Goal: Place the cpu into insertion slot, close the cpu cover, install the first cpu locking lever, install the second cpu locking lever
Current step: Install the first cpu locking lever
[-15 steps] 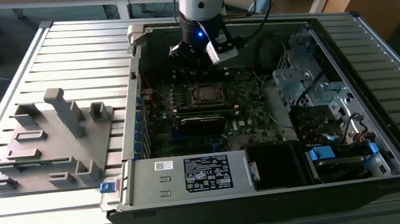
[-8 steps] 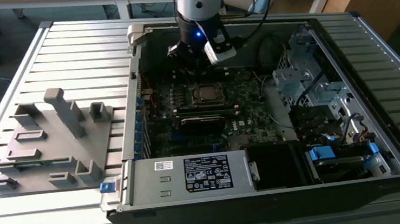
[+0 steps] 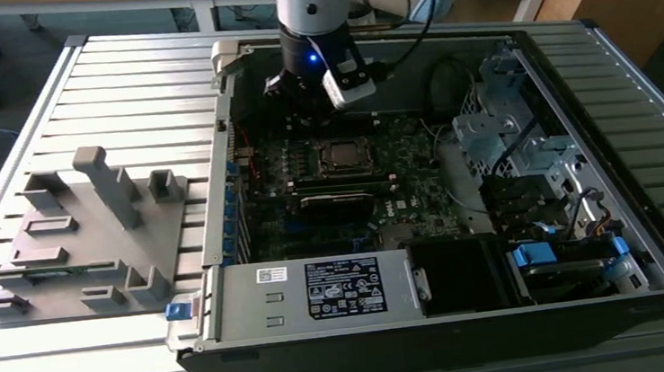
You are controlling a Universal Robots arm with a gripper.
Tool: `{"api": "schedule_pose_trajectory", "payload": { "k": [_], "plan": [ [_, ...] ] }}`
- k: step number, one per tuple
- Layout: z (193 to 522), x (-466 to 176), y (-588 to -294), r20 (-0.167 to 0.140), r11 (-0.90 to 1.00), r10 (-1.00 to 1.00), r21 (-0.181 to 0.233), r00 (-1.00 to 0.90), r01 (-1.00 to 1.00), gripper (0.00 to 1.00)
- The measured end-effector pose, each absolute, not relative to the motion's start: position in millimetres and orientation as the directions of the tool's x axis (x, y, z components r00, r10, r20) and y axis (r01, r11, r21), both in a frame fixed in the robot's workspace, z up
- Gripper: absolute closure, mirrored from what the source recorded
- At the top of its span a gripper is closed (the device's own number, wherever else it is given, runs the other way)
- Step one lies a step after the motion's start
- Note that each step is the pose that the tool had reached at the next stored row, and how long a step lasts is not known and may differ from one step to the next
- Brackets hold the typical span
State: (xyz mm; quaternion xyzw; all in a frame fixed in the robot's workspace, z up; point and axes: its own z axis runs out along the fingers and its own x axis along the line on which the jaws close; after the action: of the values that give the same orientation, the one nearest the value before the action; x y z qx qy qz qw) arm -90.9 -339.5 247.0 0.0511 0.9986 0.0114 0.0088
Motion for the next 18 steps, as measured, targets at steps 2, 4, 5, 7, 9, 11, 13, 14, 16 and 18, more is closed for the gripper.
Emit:
{"api": "schedule_pose_trajectory", "payload": {
  "k": [2, 4, 5, 7, 9, 11, 13, 14, 16, 18],
  "plan": [
    [246.9, -94.7, -339.5, -0.017, 0.995, 0.102, 0.024, -0.995, 0.102, 0.9],
    [246.9, -97.8, -339.5, -0.017, 0.995, 0.102, 0.024, -0.995, 0.102, 0.9],
    [246.9, -99.0, -339.5, -0.017, 0.995, 0.102, 0.024, -0.995, 0.102, 0.9],
    [246.8, -99.6, -339.4, -0.017, 0.995, 0.102, 0.024, -0.995, 0.102, 0.9],
    [247.0, -99.7, -339.5, -0.017, 0.995, 0.102, 0.024, -0.995, 0.102, 0.9],
    [248.3, -99.7, -339.5, -0.017, 0.995, 0.102, 0.024, -0.995, 0.102, 0.9],
    [250.1, -99.7, -339.5, -0.017, 0.995, 0.102, 0.024, -0.995, 0.102, 0.9],
    [251.2, -99.7, -339.5, -0.017, 0.995, 0.102, 0.024, -0.995, 0.102, 0.9],
    [253.2, -99.7, -339.5, -0.017, 0.995, 0.102, 0.024, -0.995, 0.102, 0.9],
    [253.5, -99.7, -339.4, -0.018, 0.995, 0.102, 0.024, -0.995, 0.102, 0.9]
  ]
}}
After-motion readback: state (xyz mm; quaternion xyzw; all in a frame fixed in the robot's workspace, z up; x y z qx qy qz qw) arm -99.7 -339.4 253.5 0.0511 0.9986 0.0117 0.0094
